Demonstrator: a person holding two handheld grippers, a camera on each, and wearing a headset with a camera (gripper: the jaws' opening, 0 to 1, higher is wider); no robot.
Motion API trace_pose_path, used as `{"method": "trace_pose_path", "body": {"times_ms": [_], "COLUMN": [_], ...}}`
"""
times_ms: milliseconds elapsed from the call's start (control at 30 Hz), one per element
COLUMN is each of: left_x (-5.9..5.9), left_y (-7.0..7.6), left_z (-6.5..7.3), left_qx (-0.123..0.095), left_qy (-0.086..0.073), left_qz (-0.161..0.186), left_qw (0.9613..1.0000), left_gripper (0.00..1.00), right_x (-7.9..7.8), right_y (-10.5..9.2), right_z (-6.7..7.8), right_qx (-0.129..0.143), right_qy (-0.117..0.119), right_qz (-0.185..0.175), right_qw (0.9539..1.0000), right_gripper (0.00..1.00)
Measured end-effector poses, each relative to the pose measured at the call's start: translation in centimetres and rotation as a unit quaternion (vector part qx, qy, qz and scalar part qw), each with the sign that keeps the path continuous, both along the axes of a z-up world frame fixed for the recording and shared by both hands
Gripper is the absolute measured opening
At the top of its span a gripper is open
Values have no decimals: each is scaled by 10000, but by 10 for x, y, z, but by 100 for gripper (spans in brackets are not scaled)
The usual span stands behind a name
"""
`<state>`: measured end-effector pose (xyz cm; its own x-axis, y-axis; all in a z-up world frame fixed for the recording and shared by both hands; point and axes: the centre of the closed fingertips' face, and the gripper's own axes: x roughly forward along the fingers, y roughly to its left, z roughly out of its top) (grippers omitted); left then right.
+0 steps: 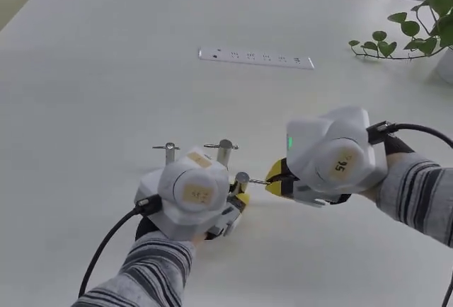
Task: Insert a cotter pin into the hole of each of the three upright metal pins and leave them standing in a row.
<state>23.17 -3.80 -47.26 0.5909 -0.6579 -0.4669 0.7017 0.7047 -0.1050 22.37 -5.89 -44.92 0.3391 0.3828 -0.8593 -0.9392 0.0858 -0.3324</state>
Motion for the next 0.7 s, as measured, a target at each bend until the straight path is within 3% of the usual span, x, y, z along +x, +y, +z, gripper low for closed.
{"method": "trace_pose_path", "body": {"times_ms": [700], "left_x": [0], "left_y": [1], "left_z": [-2], "left_qx": [-214], "left_qy": [107], "left_qz": [211], "left_qw": [9995], "left_gripper": [11], "right_x": [1], "right_y": [20], "right_z": [2], "right_qx": [112], "right_qy": [-158], "right_qz": [259], "right_qw": [9995], "right_gripper": [0]}}
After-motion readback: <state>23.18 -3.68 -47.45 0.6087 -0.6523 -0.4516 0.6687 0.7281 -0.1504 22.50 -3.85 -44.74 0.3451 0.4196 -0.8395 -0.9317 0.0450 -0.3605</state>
